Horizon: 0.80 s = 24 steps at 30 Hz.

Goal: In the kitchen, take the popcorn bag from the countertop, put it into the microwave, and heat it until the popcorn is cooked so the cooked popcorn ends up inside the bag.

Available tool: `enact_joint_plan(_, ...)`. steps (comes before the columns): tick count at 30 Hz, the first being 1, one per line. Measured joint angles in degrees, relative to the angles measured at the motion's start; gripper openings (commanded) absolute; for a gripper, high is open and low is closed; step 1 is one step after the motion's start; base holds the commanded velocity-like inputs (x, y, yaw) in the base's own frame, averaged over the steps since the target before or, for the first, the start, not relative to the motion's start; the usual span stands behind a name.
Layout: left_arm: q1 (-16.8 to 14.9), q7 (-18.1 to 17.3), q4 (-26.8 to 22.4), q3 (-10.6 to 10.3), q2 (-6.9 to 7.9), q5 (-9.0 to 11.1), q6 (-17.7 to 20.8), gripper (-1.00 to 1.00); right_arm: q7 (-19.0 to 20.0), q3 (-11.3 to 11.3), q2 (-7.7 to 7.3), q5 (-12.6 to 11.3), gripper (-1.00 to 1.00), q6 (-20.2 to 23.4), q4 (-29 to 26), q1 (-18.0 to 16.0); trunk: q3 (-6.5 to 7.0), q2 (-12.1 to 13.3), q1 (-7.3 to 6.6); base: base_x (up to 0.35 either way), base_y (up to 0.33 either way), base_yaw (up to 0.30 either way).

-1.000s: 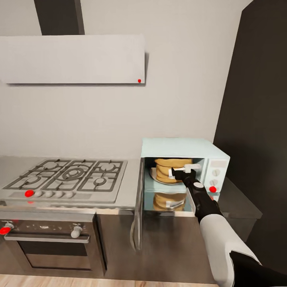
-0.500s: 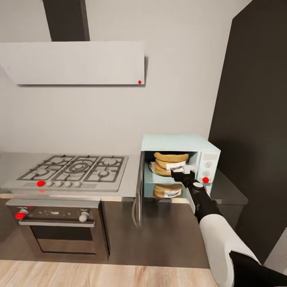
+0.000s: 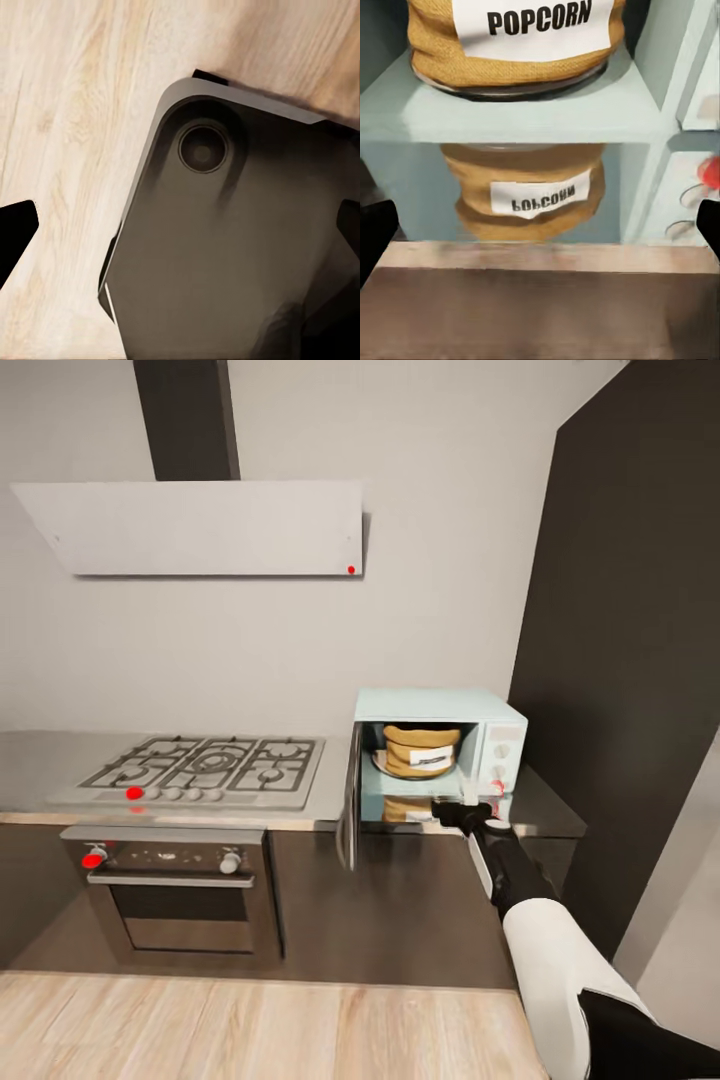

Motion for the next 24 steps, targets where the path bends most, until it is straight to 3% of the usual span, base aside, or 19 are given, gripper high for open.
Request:
enact_joint_plan(5, 0.0, 0.0, 0.0, -0.1, -0.09, -0.1, 0.0, 1.00, 0.2, -0.1, -0.40, 0.0, 1.00, 0.0, -0.2, 5.8, -0.01, 0.0, 0.00, -0.346, 0.000, 0.000)
enact_joint_plan(9, 0.0, 0.0, 0.0, 0.0, -0.03, -0.1, 0.0, 1.00, 0.4, -0.1, -4.45, -0.3, 1.00, 0.0, 1.2, 12.7, -0.01, 0.0, -0.01, -0.245, 0.000, 0.000)
enact_joint_plan(11, 0.0, 0.0, 0.0, 0.0, 0.05, -0.1, 0.1, 1.00, 0.4, 0.0, -6.03, -0.4, 1.00, -0.1, 7.2, 15.6, -0.01, 0.0, -0.02, -0.031, 0.000, 0.000)
enact_joint_plan(14, 0.0, -0.4, -0.1, 0.0, 0.07, -0.2, 0.1, 1.00, -0.1, -0.1, -7.00, -0.4, 1.00, -1.3, 18.6, 16.2, -0.01, 0.0, -0.03, -0.007, 0.000, 0.000)
enact_joint_plan(17, 0.0, -0.7, -0.4, -0.1, 0.03, -0.2, 0.1, 1.00, -0.2, 0.1, -9.12, -0.4, 1.00, -6.8, 33.0, 16.3, -0.02, 0.0, -0.04, -0.001, 0.000, 0.000)
enact_joint_plan(19, 0.0, -0.7, -2.3, -0.2, -0.07, -0.3, 0.1, 1.00, -0.1, 0.1, -10.40, -0.4, 1.00, -10.0, 38.5, 17.6, -0.02, 0.0, -0.04, 0.000, 0.000, 0.000)
enact_joint_plan(20, 0.0, -0.7, -3.8, -0.2, -0.03, -0.4, 0.2, 1.00, -0.1, 0.0, -11.24, -0.5, 1.00, -11.6, 39.6, 21.2, 0.01, 0.0, -0.04, 0.000, 0.000, 0.000)
enact_joint_plan(21, 0.0, -0.7, -3.6, -0.2, 0.03, -0.3, 0.2, 1.00, 0.0, 0.1, -11.37, -0.6, 1.00, -15.0, 39.8, 28.8, -0.01, 0.0, -0.04, 0.000, 0.000, 0.000)
enact_joint_plan(22, 0.0, -0.7, -3.4, -0.1, 0.06, -0.3, 0.1, 1.00, 0.0, 0.1, -11.28, -0.6, 1.00, -16.0, 39.8, 33.9, -0.02, 0.0, -0.04, 0.000, 0.000, 0.000)
enact_joint_plan(24, 0.0, -0.7, -3.1, 0.0, 0.07, -0.2, 0.1, 1.00, 0.0, 0.2, -11.11, -0.4, 1.00, -16.5, 39.8, 35.0, -0.01, 0.0, -0.04, 0.000, 0.000, 0.000)
